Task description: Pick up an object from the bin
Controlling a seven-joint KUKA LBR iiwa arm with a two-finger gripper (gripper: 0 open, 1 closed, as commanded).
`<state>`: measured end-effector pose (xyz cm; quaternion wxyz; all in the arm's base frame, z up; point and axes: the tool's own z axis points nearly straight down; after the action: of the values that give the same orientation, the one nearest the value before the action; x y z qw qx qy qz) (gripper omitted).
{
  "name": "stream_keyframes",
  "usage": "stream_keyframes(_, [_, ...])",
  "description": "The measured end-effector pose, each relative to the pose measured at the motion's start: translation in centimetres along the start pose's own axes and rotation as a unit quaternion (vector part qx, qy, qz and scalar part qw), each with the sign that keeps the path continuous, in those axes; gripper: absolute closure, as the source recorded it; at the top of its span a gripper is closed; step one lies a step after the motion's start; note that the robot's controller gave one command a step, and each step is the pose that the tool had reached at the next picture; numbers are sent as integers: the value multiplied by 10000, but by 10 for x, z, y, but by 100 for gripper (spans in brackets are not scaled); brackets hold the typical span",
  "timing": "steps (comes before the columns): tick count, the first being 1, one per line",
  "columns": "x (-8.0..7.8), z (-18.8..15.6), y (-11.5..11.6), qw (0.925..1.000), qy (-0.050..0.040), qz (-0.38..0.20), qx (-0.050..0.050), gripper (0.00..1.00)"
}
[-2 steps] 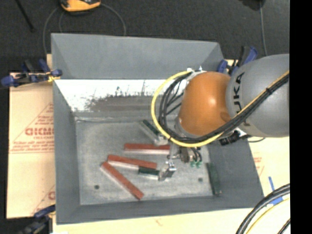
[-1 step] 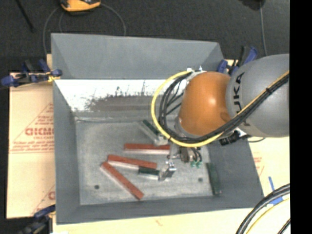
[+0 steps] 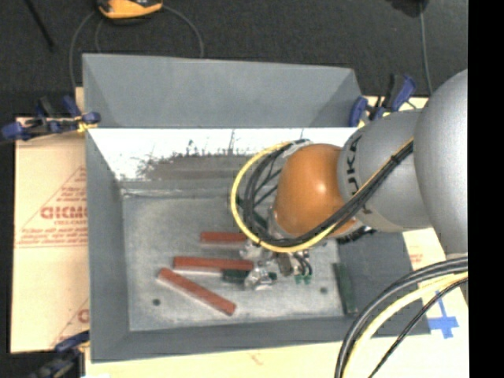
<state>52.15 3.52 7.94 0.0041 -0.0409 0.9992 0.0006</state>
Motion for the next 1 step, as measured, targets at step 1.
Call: stream_keyframes(1, [0,0,0,10000,0,1,-1,100])
